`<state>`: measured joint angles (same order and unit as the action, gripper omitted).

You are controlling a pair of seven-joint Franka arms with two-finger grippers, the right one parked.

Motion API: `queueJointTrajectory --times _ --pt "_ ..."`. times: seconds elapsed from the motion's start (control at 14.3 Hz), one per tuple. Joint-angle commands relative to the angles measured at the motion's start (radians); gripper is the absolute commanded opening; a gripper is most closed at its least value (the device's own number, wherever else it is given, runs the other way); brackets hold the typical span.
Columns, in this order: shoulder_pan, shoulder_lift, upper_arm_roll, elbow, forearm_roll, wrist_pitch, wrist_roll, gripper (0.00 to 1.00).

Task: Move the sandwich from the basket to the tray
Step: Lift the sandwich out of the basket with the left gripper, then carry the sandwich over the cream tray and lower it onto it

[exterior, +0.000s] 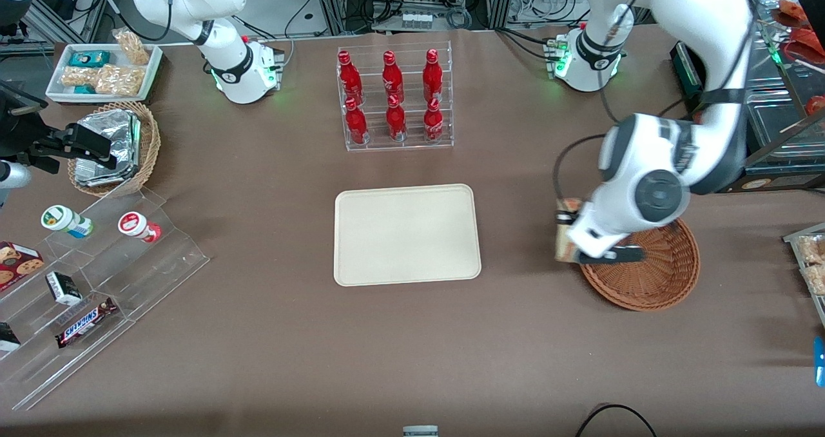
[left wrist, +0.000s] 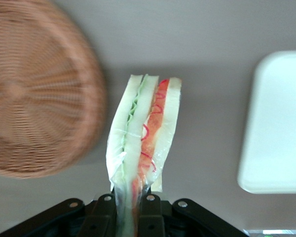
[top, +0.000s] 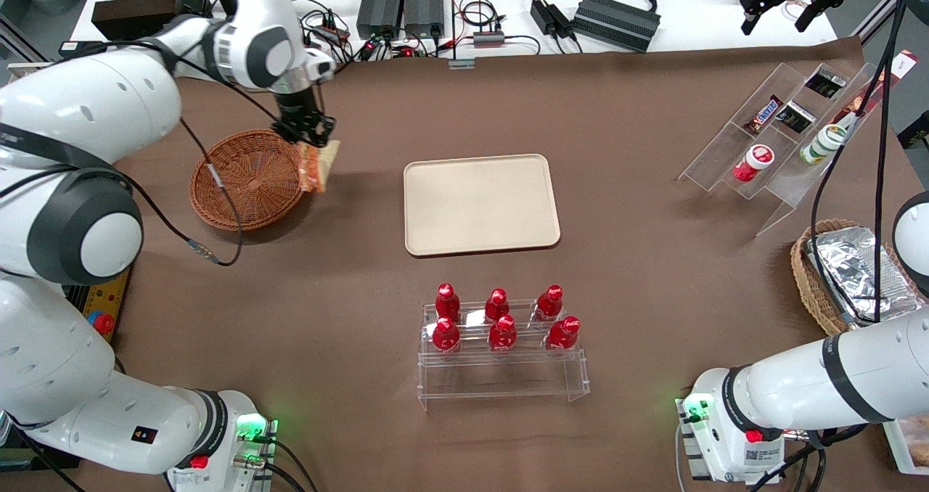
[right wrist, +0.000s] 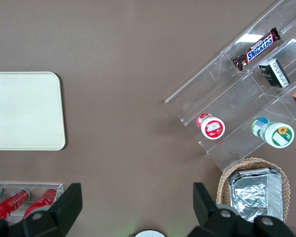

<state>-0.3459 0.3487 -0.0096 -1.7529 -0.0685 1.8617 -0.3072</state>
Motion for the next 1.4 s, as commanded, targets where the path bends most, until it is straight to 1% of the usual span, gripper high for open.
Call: queueJointTrajectory --times 0.0,0.14,0.28,0.42,0.63,0.77,0.84,0.91,1.19,1.33 --pt "-0.137 0.108 -0.001 0.109 -0.011 0.032 -0.166 0.00" --pt "-0.217 0.186 -0.001 0.173 -0.017 0.071 -0.290 0.00" --pt "-0.292 0.278 -0.001 0.280 -0.013 0.092 -0.433 0.00" --pt "-0.353 0.363 0.000 0.387 -0.010 0.093 -0.531 0.00" --pt "-0.416 0.459 0.002 0.502 -0.001 0.094 -0.651 0.00" --pt "-0.441 0.512 0.002 0.556 0.036 0.094 -0.733 0.00" --pt "-0.453 0.529 0.002 0.573 0.053 0.117 -0.747 0.00" --pt "-0.456 0.533 0.000 0.573 0.055 0.143 -0.745 0.00" --pt "-0.458 0.549 -0.033 0.570 0.045 0.169 -0.727 0.00" --pt "-0.458 0.553 -0.035 0.566 0.041 0.177 -0.666 0.00"
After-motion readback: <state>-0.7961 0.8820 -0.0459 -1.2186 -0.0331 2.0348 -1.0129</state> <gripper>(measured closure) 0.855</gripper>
